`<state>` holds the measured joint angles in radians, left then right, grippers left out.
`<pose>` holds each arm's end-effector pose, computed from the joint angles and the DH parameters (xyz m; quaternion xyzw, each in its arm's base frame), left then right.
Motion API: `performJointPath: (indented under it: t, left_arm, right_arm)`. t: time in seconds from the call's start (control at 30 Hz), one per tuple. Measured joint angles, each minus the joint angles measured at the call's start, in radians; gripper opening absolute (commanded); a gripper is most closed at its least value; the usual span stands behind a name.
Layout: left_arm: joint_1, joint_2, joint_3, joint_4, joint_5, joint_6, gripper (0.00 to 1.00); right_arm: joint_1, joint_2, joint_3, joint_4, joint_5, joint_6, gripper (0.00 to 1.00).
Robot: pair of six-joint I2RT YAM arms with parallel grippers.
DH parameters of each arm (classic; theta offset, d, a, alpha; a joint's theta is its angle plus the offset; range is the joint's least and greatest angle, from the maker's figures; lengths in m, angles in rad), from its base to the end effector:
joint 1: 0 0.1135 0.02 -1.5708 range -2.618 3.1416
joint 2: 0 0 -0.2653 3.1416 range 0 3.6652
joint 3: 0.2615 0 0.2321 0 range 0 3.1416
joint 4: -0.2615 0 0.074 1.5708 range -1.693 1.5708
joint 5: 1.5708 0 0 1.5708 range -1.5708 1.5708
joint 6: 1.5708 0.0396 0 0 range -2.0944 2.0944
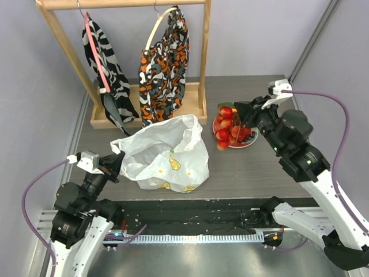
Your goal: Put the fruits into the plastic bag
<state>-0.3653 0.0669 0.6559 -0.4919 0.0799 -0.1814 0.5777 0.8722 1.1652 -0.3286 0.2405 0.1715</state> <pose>0.0188 -0.0106 0.3167 0.0911 0.6659 -0.2256 0.7053 0.1384 0.0790 0.4349 -0.0625 0.7165 0.1719 0.6732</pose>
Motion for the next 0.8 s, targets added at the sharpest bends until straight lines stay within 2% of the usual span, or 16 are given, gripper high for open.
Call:
performJointPath:
  t: [0.17,0.33,0.5,0.63,0.7,0.8]
  left_arm:
    - [0.000,0.000,0.000,0.000,0.000,0.003,0.00]
    - [0.000,0.000,0.000,0.000,0.000,0.003,0.00]
    - [0.000,0.000,0.000,0.000,0.002,0.003,0.00]
    - [0.000,0.000,0.000,0.000,0.003,0.003,0.00]
    - [0.000,0.000,0.000,0.000,0.004,0.003,0.00]
    - [0.000,0.000,0.000,0.000,0.009,0.003,0.00]
  right_arm:
    - [0.039,-0.055,0.032,0.053,-0.201,0.103,0.01]
    - [0.121,-0.024,0.039,0.106,-0.301,0.166,0.01]
    - [0.316,0.115,0.107,0.119,-0.263,0.145,0.01]
    - [0.526,0.261,0.174,0.133,-0.199,0.095,0.01]
    - [0.582,0.339,0.217,0.135,-0.186,0.076,0.01]
    - [0.598,0.415,0.247,0.161,-0.165,0.064,0.01]
